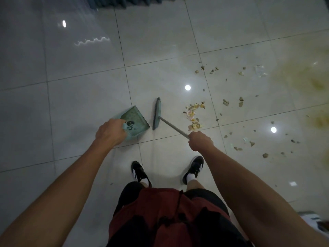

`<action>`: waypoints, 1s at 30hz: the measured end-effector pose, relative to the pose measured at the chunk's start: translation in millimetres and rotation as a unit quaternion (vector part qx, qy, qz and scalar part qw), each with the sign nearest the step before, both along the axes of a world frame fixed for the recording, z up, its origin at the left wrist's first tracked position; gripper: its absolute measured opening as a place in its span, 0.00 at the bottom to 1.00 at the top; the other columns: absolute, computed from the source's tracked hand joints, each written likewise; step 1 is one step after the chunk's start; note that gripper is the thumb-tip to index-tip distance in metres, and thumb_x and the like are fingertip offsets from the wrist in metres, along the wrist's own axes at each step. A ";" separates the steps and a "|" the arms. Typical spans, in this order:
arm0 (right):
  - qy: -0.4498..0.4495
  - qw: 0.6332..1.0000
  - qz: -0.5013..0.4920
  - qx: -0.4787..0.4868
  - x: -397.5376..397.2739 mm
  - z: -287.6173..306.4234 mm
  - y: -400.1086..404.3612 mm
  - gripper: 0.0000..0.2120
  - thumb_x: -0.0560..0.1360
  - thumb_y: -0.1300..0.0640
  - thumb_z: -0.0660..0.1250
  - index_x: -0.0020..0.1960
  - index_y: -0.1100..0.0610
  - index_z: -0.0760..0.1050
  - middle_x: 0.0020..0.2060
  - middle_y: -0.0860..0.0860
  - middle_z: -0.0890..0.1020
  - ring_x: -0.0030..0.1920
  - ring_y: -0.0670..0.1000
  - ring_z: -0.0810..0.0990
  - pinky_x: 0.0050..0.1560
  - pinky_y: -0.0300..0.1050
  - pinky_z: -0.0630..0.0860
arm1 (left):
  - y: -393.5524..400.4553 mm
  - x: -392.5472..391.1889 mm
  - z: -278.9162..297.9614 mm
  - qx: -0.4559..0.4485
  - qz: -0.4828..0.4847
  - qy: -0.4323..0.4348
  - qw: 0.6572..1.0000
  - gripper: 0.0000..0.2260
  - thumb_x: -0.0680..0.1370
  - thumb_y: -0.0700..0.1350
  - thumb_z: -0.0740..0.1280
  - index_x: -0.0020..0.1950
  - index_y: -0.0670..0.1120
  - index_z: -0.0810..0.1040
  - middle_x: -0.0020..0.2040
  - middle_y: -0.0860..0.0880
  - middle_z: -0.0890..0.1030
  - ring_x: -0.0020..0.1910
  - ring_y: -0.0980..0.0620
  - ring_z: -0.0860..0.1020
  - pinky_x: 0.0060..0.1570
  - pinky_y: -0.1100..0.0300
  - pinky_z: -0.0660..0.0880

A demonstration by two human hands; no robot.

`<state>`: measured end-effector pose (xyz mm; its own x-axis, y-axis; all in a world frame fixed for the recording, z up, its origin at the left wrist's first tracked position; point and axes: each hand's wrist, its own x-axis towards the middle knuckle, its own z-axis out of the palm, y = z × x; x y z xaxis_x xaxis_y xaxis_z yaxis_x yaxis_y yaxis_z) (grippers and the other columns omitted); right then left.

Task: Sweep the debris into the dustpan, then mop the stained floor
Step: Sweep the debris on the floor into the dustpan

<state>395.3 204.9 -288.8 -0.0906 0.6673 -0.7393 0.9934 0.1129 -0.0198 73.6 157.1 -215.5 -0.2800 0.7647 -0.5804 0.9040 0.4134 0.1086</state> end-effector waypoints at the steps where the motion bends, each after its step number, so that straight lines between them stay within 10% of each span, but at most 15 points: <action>1: -0.003 1.000 0.013 0.003 17.2 0.5 5.5 0.12 0.80 0.57 0.61 0.62 0.55 0.76 0.47 0.51 0.78 0.43 0.53 0.77 0.42 0.47 0.74 | 2.8 18.1 -0.5 -0.002 0.003 0.005 1.000 0.11 0.74 0.43 0.66 0.55 0.52 0.81 0.53 0.45 0.82 0.48 0.41 0.80 0.42 0.57 0.73; 17: -0.052 0.997 -0.025 0.044 218.2 20.6 59.3 0.14 0.81 0.59 0.58 0.64 0.56 0.75 0.50 0.51 0.80 0.50 0.52 0.82 0.42 0.45 0.75 | 84.2 211.8 16.3 0.002 -0.034 0.002 0.999 0.13 0.71 0.44 0.63 0.53 0.51 0.80 0.49 0.44 0.82 0.46 0.40 0.82 0.45 0.53 0.79; 30: -0.004 0.996 -0.074 0.059 198.1 37.6 100.5 0.14 0.80 0.61 0.60 0.64 0.57 0.73 0.52 0.53 0.80 0.51 0.54 0.82 0.45 0.48 0.76 | 133.4 222.1 26.2 0.042 -0.077 -0.001 0.996 0.16 0.73 0.43 0.64 0.58 0.54 0.81 0.50 0.44 0.82 0.46 0.40 0.81 0.46 0.53 0.79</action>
<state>593.4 305.4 -251.2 0.0208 0.7544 -0.6560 0.9994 -0.0335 -0.0069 295.6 290.5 -189.3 -0.1547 0.8440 -0.5136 0.9559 0.2592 0.1380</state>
